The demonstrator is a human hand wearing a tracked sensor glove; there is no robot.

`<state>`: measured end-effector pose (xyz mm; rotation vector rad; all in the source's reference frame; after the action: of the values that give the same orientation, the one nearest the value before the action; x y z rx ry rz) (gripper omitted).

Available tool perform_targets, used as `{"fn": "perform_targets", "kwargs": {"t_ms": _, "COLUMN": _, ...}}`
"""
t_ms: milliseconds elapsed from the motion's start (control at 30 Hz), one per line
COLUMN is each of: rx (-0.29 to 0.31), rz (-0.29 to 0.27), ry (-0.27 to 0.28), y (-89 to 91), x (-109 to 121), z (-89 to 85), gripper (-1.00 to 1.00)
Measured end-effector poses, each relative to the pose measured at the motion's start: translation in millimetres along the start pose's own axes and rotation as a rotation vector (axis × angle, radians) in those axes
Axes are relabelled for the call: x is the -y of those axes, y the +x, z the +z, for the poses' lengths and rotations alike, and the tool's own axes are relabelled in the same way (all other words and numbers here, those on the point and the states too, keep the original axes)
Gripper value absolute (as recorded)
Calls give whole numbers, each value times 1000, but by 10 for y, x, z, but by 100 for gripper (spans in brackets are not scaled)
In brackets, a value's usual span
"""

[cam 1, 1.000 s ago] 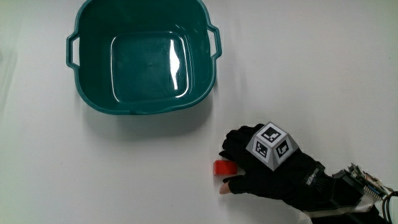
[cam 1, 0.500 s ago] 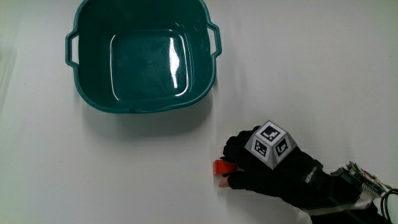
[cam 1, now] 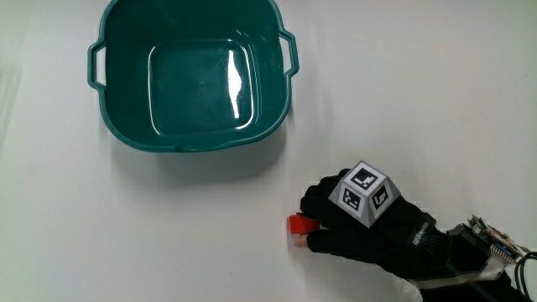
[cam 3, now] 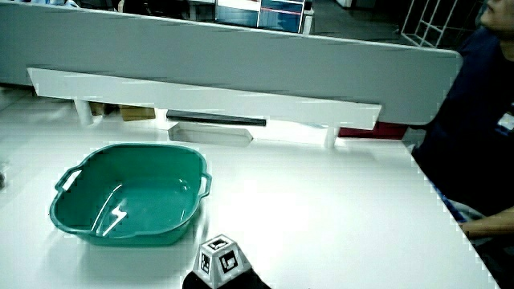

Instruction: Pick red block

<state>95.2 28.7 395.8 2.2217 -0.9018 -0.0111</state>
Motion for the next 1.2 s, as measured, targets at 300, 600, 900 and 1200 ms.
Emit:
{"fn": "perform_targets", "kwargs": {"t_ms": 300, "rx": -14, "rz": 13, "ry": 19, "y": 9, "x": -22, "z": -6, "gripper": 57}}
{"fn": "perform_targets", "kwargs": {"t_ms": 600, "rx": -6, "rz": 31, "ry": 44, "y": 3, "x": -23, "z": 18, "gripper": 81}}
{"fn": "perform_targets", "kwargs": {"t_ms": 900, "rx": -19, "rz": 43, "ry": 42, "y": 9, "x": -40, "z": 11, "gripper": 100}}
{"fn": "perform_targets", "kwargs": {"t_ms": 1200, "rx": -6, "rz": 71, "ry": 66, "y": -7, "x": -19, "z": 46, "gripper": 100}}
